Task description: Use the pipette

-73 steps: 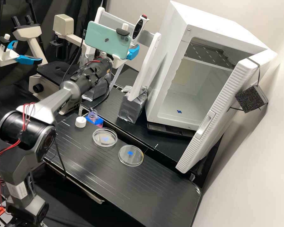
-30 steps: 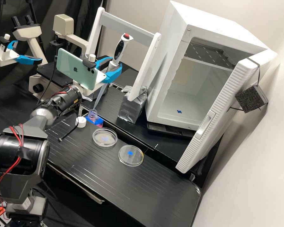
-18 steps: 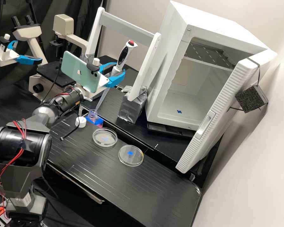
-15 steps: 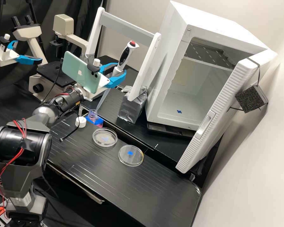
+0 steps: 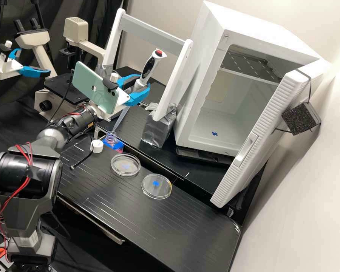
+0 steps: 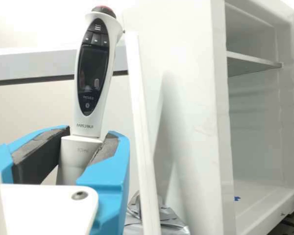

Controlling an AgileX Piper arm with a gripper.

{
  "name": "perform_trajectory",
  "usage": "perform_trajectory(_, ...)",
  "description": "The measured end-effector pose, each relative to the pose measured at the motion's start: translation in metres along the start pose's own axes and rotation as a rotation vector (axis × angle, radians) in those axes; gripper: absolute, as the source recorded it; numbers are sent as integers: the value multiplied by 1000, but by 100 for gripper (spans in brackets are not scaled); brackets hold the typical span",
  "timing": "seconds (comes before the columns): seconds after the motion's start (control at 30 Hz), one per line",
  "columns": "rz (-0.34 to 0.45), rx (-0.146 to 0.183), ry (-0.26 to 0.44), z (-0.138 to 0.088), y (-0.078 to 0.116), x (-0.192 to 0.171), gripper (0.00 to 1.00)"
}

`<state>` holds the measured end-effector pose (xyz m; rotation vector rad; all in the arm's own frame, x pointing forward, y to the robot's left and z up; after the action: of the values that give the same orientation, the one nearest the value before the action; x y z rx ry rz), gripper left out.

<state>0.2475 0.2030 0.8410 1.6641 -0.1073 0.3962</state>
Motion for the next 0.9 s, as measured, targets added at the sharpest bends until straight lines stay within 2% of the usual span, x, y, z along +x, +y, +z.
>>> perform_trajectory(0.2,-9,-13,-5,1,-11,-1,0)
perform_trajectory(0.33,-21,-43,-16,4,-20,-1,0)
perform_trajectory(0.57,-25,-48,-19,5,-22,-1,0)
perform_trajectory(0.8,-92,-72,-4,11,-29,-21,0)
perform_trajectory(0.9,-124,-71,15,12,-28,-34,0)
